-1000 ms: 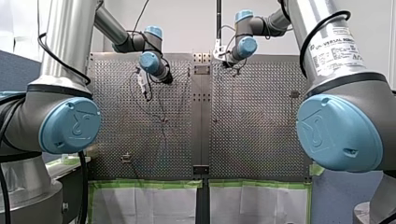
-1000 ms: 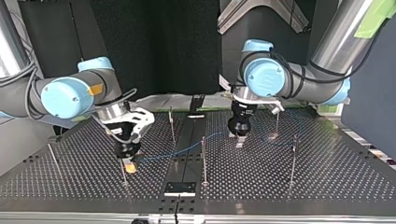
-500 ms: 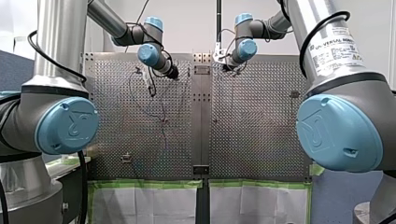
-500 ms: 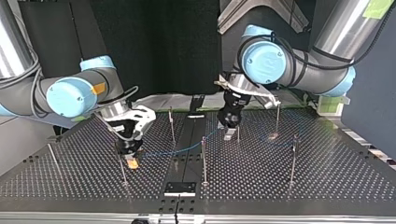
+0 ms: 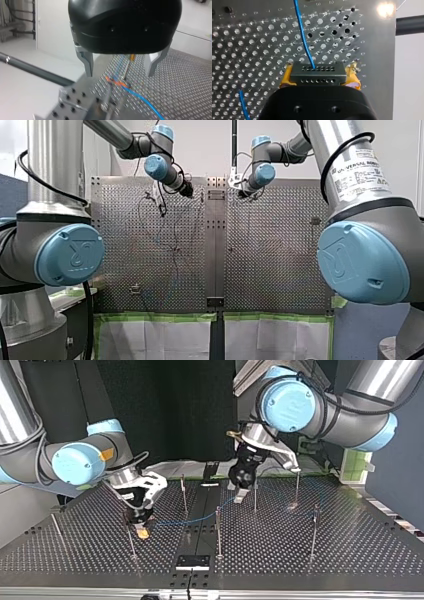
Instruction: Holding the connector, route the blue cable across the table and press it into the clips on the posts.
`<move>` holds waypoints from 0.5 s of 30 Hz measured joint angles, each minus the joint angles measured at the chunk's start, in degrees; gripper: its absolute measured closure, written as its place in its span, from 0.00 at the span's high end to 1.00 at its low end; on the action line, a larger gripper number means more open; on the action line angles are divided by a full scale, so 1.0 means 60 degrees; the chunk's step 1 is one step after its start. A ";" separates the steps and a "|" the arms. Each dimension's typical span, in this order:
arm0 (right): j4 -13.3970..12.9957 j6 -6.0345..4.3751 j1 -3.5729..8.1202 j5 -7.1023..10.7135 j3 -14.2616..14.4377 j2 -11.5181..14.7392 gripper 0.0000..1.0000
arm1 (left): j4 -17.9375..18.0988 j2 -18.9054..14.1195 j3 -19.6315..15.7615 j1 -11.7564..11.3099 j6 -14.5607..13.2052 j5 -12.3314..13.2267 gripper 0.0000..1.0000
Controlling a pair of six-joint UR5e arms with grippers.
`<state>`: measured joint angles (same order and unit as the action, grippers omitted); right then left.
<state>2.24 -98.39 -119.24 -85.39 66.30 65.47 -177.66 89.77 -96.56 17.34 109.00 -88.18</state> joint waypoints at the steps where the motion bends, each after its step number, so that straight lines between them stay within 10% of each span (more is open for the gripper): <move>1: -0.0002 -0.0009 0.0008 -0.0002 0.0024 -0.0001 0.00 | 0.0014 -0.0075 0.0000 0.0034 -0.0060 -0.0012 1.00; 15: 0.0061 -0.0095 0.0045 0.0007 0.0077 -0.0004 0.00 | 0.0590 -0.0091 0.0666 0.1054 -0.1197 -0.0990 1.00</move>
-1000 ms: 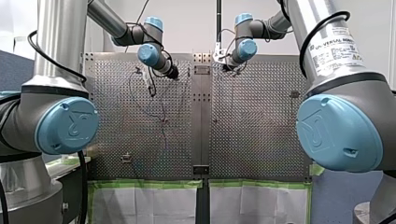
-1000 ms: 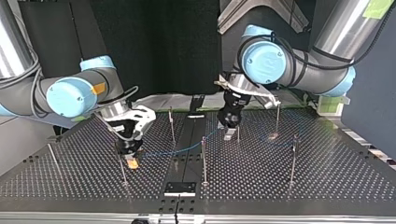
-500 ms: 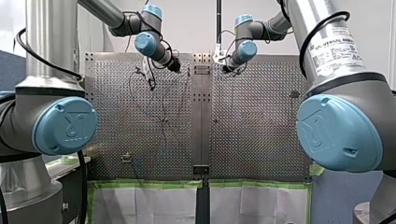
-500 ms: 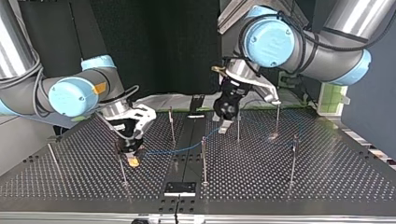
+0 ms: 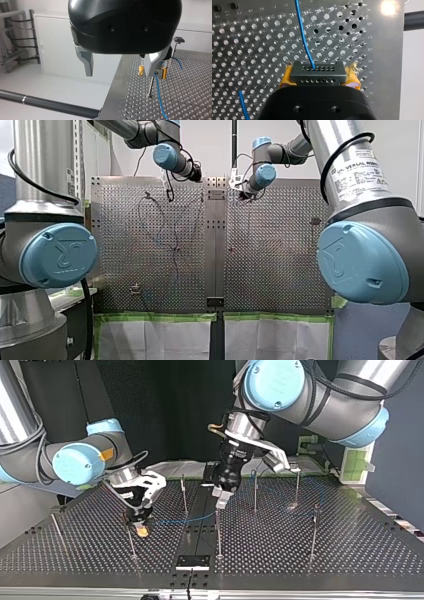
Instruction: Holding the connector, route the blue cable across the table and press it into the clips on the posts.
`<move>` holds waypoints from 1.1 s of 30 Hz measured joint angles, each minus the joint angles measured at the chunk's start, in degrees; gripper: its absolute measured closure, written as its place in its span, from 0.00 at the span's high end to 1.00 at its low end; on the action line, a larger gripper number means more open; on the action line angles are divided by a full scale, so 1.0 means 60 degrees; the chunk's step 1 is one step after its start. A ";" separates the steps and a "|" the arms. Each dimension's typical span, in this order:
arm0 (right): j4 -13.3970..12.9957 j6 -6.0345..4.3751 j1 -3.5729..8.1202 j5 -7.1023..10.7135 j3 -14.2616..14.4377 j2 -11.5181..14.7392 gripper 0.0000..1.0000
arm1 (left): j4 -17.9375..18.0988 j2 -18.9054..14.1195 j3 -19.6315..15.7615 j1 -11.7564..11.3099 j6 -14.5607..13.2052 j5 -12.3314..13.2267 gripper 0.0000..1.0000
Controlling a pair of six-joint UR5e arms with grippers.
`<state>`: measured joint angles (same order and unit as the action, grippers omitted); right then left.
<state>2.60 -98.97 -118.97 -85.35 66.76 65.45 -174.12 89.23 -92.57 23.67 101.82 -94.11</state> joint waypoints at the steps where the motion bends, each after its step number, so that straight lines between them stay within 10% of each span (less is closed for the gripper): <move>1: 0.0014 -0.0001 0.0001 0.0000 0.0000 -0.0001 0.00 | -0.0006 0.0065 0.0067 0.0068 -0.0066 -0.0068 1.00; 18: 0.0034 -0.0003 0.0058 0.0000 0.0130 -0.0026 0.00 | 0.0055 0.1363 0.1365 0.1352 -0.1001 -0.1370 1.00; 33: 0.0021 -0.0003 0.0081 -0.0001 0.0132 -0.0042 0.00 | 0.0108 0.2515 0.1991 0.1633 -0.1688 -0.2522 1.00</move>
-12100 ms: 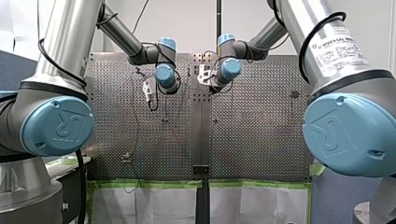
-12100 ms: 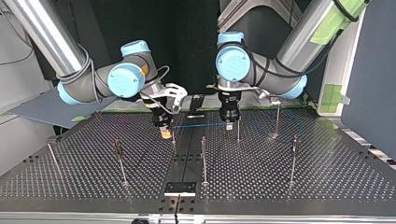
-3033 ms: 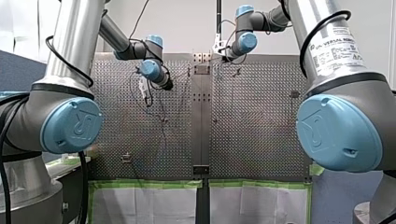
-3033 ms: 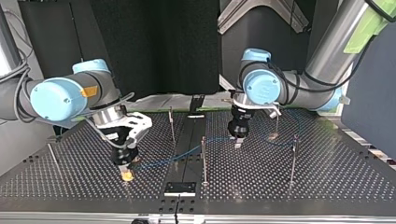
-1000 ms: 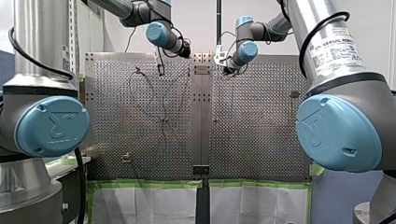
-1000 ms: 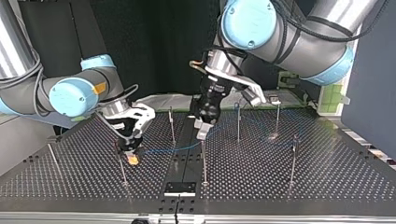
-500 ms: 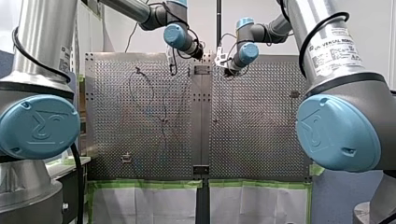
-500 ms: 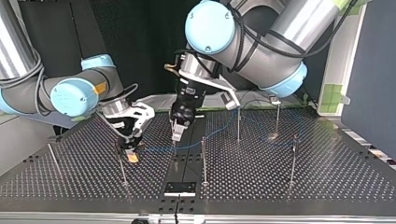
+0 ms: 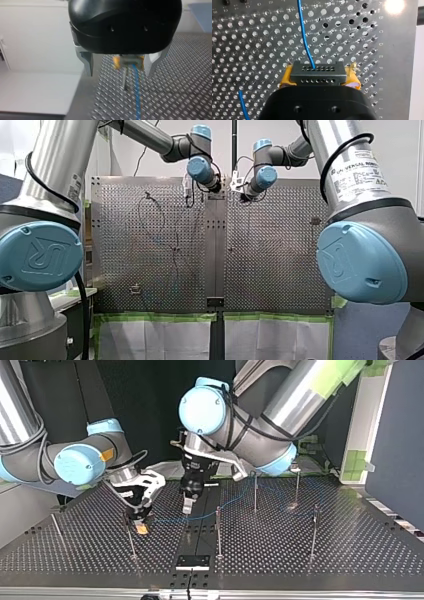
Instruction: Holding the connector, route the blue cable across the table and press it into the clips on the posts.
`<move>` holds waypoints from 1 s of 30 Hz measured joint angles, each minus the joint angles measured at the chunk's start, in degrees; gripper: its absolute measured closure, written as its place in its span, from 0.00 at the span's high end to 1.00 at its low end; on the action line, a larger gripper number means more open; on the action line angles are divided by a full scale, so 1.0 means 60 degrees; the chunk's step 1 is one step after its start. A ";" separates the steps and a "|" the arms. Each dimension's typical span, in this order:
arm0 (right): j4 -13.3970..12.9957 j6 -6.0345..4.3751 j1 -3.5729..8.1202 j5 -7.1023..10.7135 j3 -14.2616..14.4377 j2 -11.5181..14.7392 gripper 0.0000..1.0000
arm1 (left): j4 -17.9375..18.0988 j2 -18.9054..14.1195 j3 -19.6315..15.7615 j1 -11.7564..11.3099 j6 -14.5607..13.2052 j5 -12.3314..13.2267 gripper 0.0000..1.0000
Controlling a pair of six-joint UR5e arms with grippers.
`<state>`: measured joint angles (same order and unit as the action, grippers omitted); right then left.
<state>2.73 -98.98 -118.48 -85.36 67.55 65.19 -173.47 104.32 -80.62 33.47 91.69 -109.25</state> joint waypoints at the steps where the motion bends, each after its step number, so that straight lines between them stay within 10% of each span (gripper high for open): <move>1: -0.0001 0.0000 0.0005 -0.0003 0.0000 -0.0001 0.00 | 0.0024 0.0079 0.0004 0.0002 -0.0009 -0.0078 1.00; 30: -0.0017 0.0039 0.0067 -0.0013 -0.0001 -0.0086 0.00 | 0.1061 0.0929 0.0052 0.0071 0.0014 -0.2357 1.00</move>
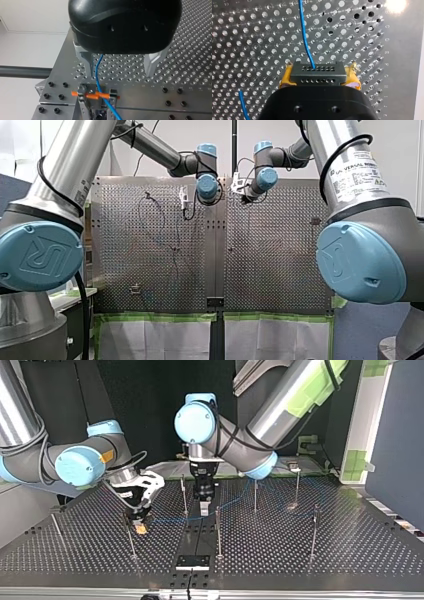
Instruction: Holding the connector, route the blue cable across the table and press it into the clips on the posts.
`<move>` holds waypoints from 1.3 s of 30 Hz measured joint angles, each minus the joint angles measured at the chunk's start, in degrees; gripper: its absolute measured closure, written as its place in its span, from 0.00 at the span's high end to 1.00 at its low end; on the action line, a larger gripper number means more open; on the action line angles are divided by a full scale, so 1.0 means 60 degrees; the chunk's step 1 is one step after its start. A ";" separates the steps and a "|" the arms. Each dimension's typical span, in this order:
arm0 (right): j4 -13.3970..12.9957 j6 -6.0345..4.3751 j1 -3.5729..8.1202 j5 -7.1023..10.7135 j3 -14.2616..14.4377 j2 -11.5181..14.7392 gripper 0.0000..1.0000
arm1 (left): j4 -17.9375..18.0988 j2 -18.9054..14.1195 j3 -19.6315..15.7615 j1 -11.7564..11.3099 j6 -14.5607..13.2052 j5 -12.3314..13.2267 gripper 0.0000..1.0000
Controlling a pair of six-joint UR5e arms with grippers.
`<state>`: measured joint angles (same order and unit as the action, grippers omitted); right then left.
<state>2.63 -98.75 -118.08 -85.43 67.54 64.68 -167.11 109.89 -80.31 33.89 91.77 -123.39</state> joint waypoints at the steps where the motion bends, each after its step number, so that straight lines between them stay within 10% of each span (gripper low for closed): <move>1: -0.0001 0.0001 0.0002 -0.0001 0.0000 -0.0001 0.00 | 0.0015 0.0000 0.0000 0.0019 0.0003 -0.0025 1.00; 39: -0.0013 0.0007 0.0003 0.0029 0.0002 -0.0076 0.00 | -0.0415 0.1192 0.1900 0.0044 0.0021 -0.0206 1.00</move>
<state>2.55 -98.71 -118.06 -85.26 67.55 64.22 -169.60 117.04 -68.91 34.16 91.90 -124.63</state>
